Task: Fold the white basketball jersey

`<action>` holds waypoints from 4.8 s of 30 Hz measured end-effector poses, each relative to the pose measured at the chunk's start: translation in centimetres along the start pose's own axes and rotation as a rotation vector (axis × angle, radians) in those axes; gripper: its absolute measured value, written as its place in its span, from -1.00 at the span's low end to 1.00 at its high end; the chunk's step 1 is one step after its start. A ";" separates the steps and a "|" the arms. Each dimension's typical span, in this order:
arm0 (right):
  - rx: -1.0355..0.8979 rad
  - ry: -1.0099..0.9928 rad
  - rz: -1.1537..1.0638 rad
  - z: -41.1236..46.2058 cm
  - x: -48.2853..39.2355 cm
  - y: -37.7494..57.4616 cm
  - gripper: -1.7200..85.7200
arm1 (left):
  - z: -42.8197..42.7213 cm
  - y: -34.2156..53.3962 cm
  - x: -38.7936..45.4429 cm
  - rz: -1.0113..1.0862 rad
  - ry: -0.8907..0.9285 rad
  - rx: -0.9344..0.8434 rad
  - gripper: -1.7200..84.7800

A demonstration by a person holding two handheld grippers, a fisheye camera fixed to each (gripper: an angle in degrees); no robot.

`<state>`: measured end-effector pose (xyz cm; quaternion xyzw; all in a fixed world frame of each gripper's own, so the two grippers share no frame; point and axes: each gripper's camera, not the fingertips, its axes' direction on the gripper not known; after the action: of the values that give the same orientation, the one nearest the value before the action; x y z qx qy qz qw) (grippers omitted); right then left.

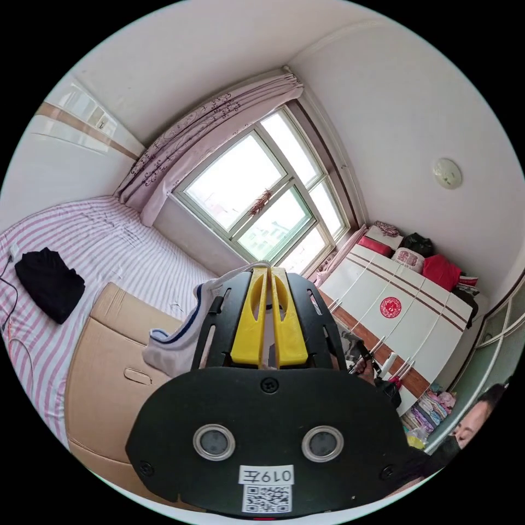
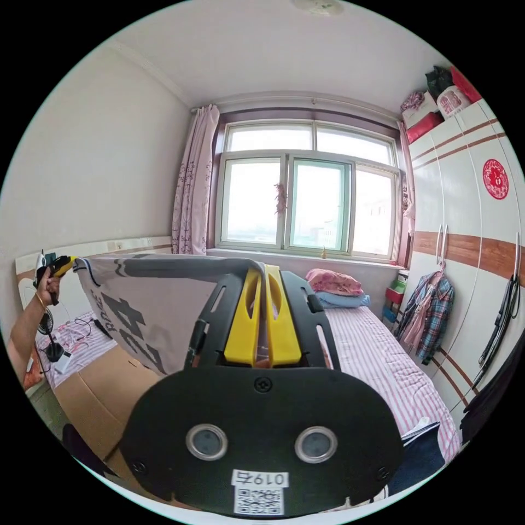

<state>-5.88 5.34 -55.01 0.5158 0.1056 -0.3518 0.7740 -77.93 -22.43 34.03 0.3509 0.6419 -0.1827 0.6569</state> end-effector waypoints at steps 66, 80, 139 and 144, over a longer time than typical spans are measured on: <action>-0.943 -0.259 -0.842 -8.4 -14.5 54.9 -0.79 | -9.7 42.0 -0.5 0.037 -0.580 -1.208 -0.78; -0.539 -0.019 -0.380 -20.5 -10.9 48.8 -0.81 | -18.3 51.5 36.2 0.690 -0.425 -0.722 -0.80; -0.849 -0.370 0.305 -16.1 18.3 37.1 -0.95 | -17.7 68.2 61.3 1.163 -0.617 -0.893 -0.93; -0.835 -0.439 0.324 -15.5 20.1 36.0 -0.98 | -17.2 67.9 61.5 1.168 -0.621 -0.894 -0.93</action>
<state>35.43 17.98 -46.44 0.0855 -0.0097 -0.2551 0.9631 -36.60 49.08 -9.16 0.2667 0.1542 0.3763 0.8738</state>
